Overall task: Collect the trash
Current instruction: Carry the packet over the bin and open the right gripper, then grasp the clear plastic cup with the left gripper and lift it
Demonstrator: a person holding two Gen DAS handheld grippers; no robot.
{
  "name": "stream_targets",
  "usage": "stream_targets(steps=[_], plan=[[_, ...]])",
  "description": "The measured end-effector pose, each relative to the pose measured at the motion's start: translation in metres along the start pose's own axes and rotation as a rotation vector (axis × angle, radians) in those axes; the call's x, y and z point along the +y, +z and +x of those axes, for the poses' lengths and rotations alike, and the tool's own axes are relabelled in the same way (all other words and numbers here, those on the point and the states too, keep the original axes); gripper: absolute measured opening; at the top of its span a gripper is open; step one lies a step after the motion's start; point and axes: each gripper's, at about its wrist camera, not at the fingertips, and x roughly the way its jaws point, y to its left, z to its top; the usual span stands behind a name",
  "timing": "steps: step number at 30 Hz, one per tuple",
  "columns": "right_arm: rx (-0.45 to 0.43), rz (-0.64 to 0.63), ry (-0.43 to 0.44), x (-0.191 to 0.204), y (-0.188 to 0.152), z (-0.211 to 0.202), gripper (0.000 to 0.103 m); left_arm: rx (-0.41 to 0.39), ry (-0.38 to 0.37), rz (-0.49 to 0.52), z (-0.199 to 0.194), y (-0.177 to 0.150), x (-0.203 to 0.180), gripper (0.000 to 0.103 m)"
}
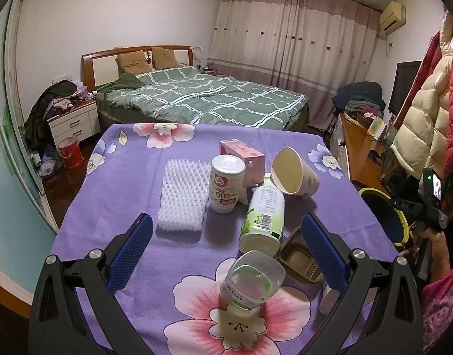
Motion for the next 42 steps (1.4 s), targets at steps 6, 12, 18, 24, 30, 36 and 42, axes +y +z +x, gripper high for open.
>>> stream_targets(steps=[6, 12, 18, 24, 30, 36, 42], plan=[[-0.06, -0.022, 0.052, 0.022, 0.0, -0.023, 0.044, 0.009, -0.005, 0.009, 0.002, -0.002, -0.004, 0.098], [-0.163, -0.105, 0.099, 0.074, -0.009, -0.048, 0.047, 0.025, -0.007, 0.021, 0.006, -0.007, -0.004, 0.098], [-0.183, -0.183, 0.087, 0.111, -0.015, -0.042, 0.048, 0.053, -0.023, 0.046, 0.006, -0.022, -0.002, 0.098], [-0.145, -0.216, 0.089, 0.123, -0.024, -0.027, 0.048, 0.128, -0.056, 0.09, 0.021, -0.044, -0.011, 0.091], [-0.148, -0.221, 0.092, 0.123, -0.026, -0.026, 0.049, 0.174, -0.1, 0.052, 0.045, -0.05, -0.011, 0.081], [-0.138, -0.222, 0.092, 0.123, -0.026, -0.024, 0.052, 0.184, -0.103, 0.059, 0.056, -0.049, -0.014, 0.069], [-0.134, -0.222, 0.093, 0.122, -0.025, -0.024, 0.052, 0.189, -0.101, 0.073, 0.059, -0.049, -0.017, 0.056]])
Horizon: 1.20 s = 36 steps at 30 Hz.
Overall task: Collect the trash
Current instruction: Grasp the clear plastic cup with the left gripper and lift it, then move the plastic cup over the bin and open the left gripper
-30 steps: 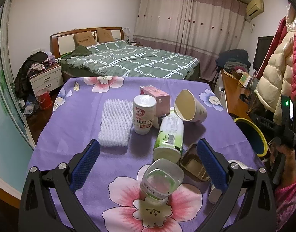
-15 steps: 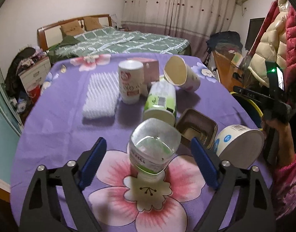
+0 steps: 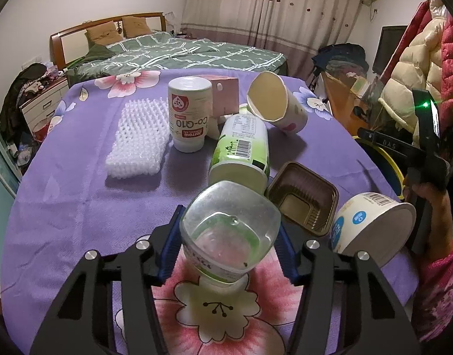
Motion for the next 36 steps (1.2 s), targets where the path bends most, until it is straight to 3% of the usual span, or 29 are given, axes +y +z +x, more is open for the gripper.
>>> stream_targets(steps=[6, 13, 21, 26, 36], plan=[[-0.01, 0.006, 0.002, -0.001, 0.0, -0.001, 0.052, -0.018, 0.016, 0.03, -0.015, 0.006, -0.004, 0.055], [-0.013, 0.001, -0.002, -0.011, -0.006, -0.012, 0.052, -0.063, -0.002, 0.064, -0.038, 0.037, -0.014, 0.055], [-0.031, 0.09, -0.085, -0.07, -0.016, -0.038, 0.053, -0.106, -0.073, 0.146, -0.036, 0.076, -0.055, 0.055], [-0.035, 0.137, -0.13, -0.106, -0.018, -0.041, 0.053, -0.08, -0.167, 0.17, -0.019, 0.103, -0.101, 0.055], [-0.035, 0.213, -0.174, -0.161, -0.031, -0.046, 0.053, 0.038, -0.361, 0.391, 0.03, 0.153, -0.229, 0.055]])
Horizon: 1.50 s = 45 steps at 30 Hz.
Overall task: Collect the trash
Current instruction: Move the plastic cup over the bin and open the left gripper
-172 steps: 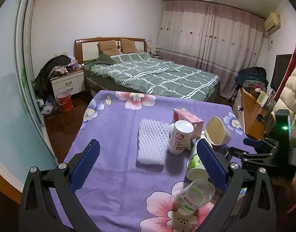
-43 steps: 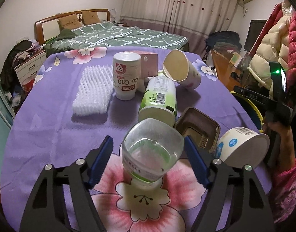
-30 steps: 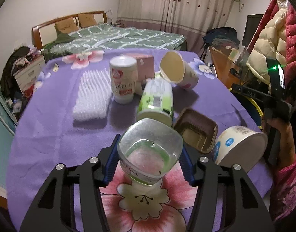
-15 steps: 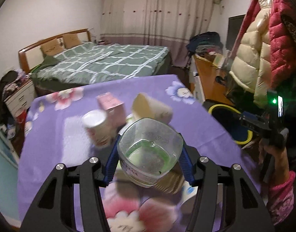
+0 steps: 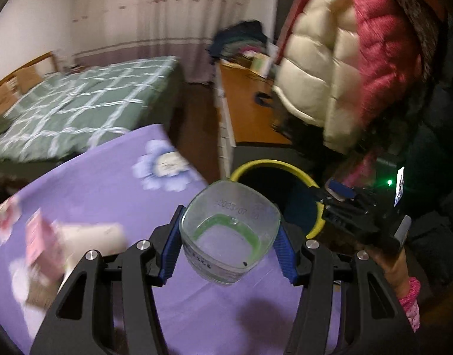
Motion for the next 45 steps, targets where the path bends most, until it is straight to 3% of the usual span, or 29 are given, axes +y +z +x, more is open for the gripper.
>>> stream_targets(steps=[5, 12, 14, 15, 17, 21, 24, 27, 29, 33, 40, 45], plan=[[-0.008, 0.025, -0.039, -0.024, 0.001, -0.002, 0.053, 0.076, -0.084, 0.103, 0.055, 0.034, -0.045, 0.055], [-0.002, 0.056, -0.073, -0.049, -0.003, -0.004, 0.057, 0.165, -0.131, 0.161, 0.124, 0.049, -0.077, 0.056], [0.003, 0.068, -0.08, -0.054, -0.005, -0.004, 0.057, 0.179, -0.115, 0.178, 0.142, 0.052, -0.083, 0.056], [0.006, 0.072, -0.083, -0.057, -0.006, -0.005, 0.057, 0.184, -0.104, 0.188, 0.152, 0.054, -0.086, 0.059], [0.008, 0.08, -0.088, -0.062, -0.006, -0.005, 0.057, 0.166, -0.095, 0.203, 0.164, 0.058, -0.089, 0.085], [0.006, 0.095, -0.095, -0.07, -0.007, -0.011, 0.057, 0.121, -0.064, 0.214, 0.171, 0.071, -0.091, 0.085], [0.004, 0.098, -0.091, -0.07, -0.01, -0.014, 0.057, 0.084, -0.067, 0.194, 0.145, 0.082, -0.082, 0.085], [0.012, 0.101, -0.072, -0.066, -0.012, -0.011, 0.057, 0.009, -0.033, 0.181, 0.096, 0.084, -0.068, 0.087], [0.018, 0.098, -0.051, -0.059, -0.013, -0.005, 0.057, -0.044, -0.001, 0.138, 0.055, 0.08, -0.052, 0.095], [0.028, 0.072, -0.005, -0.037, -0.014, -0.002, 0.057, -0.126, 0.058, 0.037, -0.008, 0.057, -0.019, 0.098], [0.031, -0.007, 0.09, 0.018, -0.016, -0.01, 0.057, -0.233, 0.255, -0.159, -0.104, -0.031, 0.05, 0.098], [0.033, -0.095, 0.213, 0.07, -0.029, -0.038, 0.057, -0.274, 0.4, -0.301, -0.155, -0.103, 0.089, 0.098]])
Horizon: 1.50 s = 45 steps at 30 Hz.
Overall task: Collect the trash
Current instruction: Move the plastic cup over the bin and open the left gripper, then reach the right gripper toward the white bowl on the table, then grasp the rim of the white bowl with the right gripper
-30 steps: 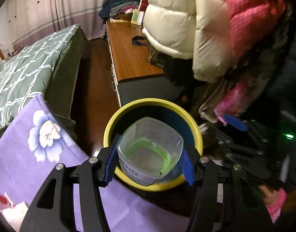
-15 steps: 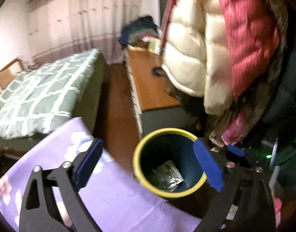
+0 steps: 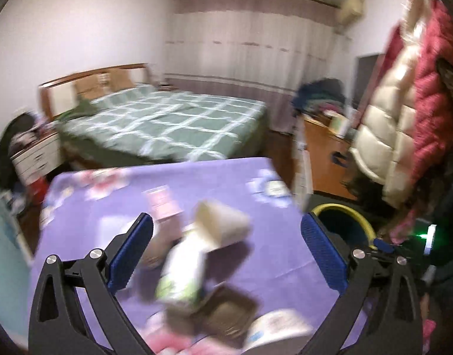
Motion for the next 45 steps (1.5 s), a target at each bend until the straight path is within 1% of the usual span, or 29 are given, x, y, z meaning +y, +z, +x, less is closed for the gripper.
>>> stream_targets(steps=[1, 3, 4, 6, 7, 10, 13, 17, 20, 25, 27, 29, 31, 38, 39, 40, 41, 43, 44, 45], plan=[[0.001, -0.012, 0.031, 0.009, -0.001, -0.004, 0.057, -0.004, 0.026, -0.016, -0.008, -0.008, 0.012, 0.098], [0.003, -0.066, 0.148, 0.039, -0.006, -0.022, 0.058, -0.013, 0.069, -0.037, -0.019, -0.019, 0.031, 0.098], [0.001, -0.091, 0.182, 0.05, -0.008, -0.03, 0.06, -0.018, 0.093, -0.049, -0.027, -0.026, 0.041, 0.098], [-0.006, -0.183, 0.279, 0.082, -0.013, -0.051, 0.064, -0.025, 0.119, -0.066, -0.037, -0.034, 0.056, 0.098], [-0.008, -0.219, 0.312, 0.095, -0.016, -0.058, 0.065, -0.033, 0.131, -0.077, -0.043, -0.038, 0.064, 0.098], [-0.006, -0.304, 0.366, 0.124, -0.024, -0.071, 0.065, -0.057, 0.153, -0.109, -0.057, -0.047, 0.084, 0.098], [0.025, -0.382, 0.363, 0.15, -0.036, -0.067, 0.065, -0.068, 0.15, -0.134, -0.065, -0.055, 0.095, 0.098], [0.088, -0.415, 0.345, 0.169, -0.049, -0.044, 0.065, -0.072, 0.172, -0.126, -0.07, -0.061, 0.091, 0.098], [0.116, -0.382, 0.31, 0.166, -0.046, -0.023, 0.065, -0.061, 0.174, -0.129, -0.07, -0.067, 0.091, 0.098], [0.159, -0.203, 0.283, 0.139, -0.024, 0.015, 0.065, -0.038, 0.162, -0.146, -0.063, -0.072, 0.092, 0.098], [0.165, -0.182, 0.266, 0.134, -0.018, 0.024, 0.065, -0.028, 0.15, -0.147, -0.058, -0.073, 0.09, 0.098], [0.191, -0.159, 0.279, 0.131, -0.013, 0.033, 0.065, -0.022, 0.138, -0.145, -0.054, -0.074, 0.087, 0.098], [0.217, -0.143, 0.315, 0.13, -0.014, 0.036, 0.065, -0.016, 0.134, -0.137, -0.049, -0.075, 0.084, 0.098], [0.234, -0.143, 0.321, 0.13, -0.024, 0.035, 0.065, -0.004, 0.126, -0.134, -0.043, -0.079, 0.082, 0.098], [0.234, -0.145, 0.318, 0.131, -0.025, 0.036, 0.064, -0.001, 0.125, -0.137, -0.041, -0.08, 0.082, 0.098], [0.236, -0.147, 0.314, 0.133, -0.025, 0.037, 0.056, 0.001, 0.124, -0.139, -0.041, -0.081, 0.083, 0.098], [0.237, -0.151, 0.312, 0.134, -0.025, 0.038, 0.051, 0.003, 0.123, -0.14, -0.041, -0.081, 0.083, 0.098], [0.242, -0.151, 0.309, 0.135, -0.026, 0.039, 0.028, 0.005, 0.123, -0.141, -0.04, -0.083, 0.083, 0.098], [0.241, -0.148, 0.304, 0.135, -0.026, 0.04, 0.021, 0.006, 0.122, -0.141, -0.04, -0.082, 0.083, 0.098], [0.239, -0.142, 0.3, 0.134, -0.025, 0.04, 0.013, 0.007, 0.121, -0.14, -0.04, -0.083, 0.083, 0.098]])
